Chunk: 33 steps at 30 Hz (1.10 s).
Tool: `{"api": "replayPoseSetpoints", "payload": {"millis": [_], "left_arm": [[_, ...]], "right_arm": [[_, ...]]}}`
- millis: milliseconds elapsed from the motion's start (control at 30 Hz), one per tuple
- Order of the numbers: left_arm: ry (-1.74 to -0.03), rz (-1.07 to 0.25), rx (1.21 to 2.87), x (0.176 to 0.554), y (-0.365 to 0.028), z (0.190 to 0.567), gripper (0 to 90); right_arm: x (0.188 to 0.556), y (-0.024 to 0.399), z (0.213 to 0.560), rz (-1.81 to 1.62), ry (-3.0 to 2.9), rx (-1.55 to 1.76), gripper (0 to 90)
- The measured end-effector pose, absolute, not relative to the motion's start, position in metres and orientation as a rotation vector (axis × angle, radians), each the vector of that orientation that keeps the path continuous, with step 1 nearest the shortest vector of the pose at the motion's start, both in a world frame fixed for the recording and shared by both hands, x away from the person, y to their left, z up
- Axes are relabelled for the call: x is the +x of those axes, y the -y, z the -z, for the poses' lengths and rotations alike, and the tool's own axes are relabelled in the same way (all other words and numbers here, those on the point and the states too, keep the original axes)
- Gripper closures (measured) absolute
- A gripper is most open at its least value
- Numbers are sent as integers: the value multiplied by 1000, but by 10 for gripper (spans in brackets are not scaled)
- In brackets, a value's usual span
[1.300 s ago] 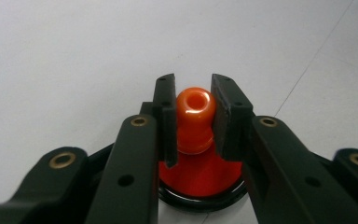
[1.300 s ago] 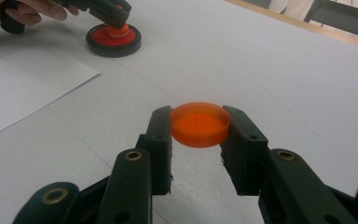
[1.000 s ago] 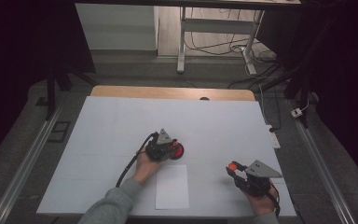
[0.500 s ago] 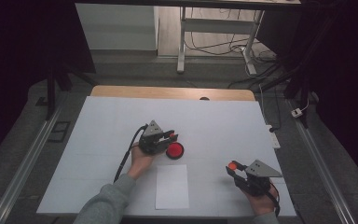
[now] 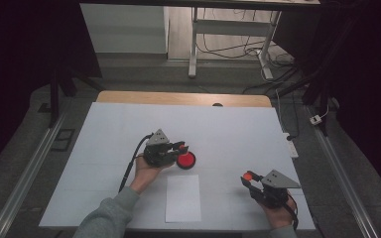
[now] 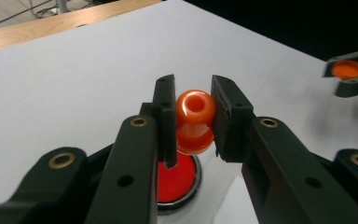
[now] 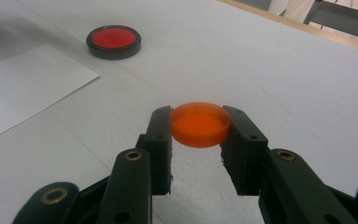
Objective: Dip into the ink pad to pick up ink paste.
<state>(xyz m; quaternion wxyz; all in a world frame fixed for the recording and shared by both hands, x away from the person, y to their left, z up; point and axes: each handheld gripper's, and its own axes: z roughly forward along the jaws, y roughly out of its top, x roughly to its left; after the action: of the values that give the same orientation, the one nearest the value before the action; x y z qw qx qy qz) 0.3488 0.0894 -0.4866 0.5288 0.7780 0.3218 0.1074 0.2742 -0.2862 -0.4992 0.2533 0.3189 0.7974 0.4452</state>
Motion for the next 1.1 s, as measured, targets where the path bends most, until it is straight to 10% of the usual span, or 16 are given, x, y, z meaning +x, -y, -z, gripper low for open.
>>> {"api": "replayPoseSetpoints", "payload": {"millis": [1100], "left_arm": [[-691,-183,1872,315,-115,469,721]], "right_arm": [[277,287,499,-1200,-2168,868,643]]}}
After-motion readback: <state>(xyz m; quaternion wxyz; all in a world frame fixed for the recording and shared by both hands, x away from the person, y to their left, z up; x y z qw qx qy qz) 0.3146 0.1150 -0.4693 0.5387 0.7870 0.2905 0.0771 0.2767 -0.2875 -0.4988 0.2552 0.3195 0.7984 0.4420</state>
